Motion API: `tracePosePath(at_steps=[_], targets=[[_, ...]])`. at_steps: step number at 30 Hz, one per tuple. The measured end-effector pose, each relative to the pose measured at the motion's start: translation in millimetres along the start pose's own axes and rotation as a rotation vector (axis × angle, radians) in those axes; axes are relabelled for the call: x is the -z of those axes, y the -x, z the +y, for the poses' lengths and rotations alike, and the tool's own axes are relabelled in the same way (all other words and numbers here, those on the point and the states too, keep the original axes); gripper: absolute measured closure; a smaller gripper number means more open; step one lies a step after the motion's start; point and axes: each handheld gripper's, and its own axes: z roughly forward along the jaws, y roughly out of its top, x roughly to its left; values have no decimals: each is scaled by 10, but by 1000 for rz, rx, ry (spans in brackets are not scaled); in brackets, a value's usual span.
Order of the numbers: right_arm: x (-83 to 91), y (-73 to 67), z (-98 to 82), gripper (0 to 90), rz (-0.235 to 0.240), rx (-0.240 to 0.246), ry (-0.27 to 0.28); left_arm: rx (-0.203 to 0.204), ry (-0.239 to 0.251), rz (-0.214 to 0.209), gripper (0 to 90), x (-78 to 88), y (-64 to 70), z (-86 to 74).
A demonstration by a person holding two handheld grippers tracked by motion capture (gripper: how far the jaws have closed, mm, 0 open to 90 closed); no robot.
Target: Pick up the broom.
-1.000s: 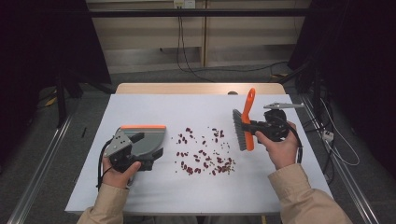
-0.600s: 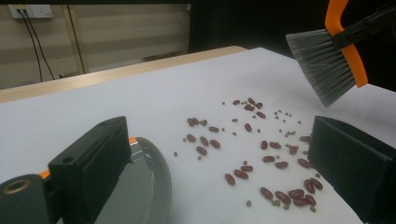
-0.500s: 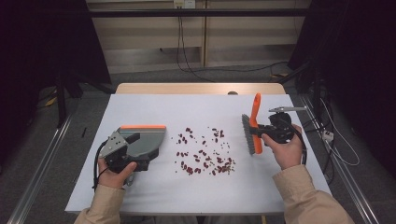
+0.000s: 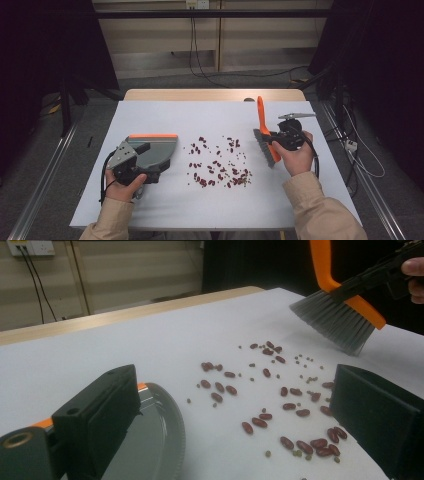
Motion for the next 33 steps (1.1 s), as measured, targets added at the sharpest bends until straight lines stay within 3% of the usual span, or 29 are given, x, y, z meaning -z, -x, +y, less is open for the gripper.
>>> tracePosePath(at_steps=[13, 33], targets=[[-307, -1, 50, 704, -39, 16, -23, 6, -11, 2, 58, -15, -15, -32], [-406, -74, 33, 683, -63, 57, -28, 3, -13, 4, 58, -20, -21, -40]])
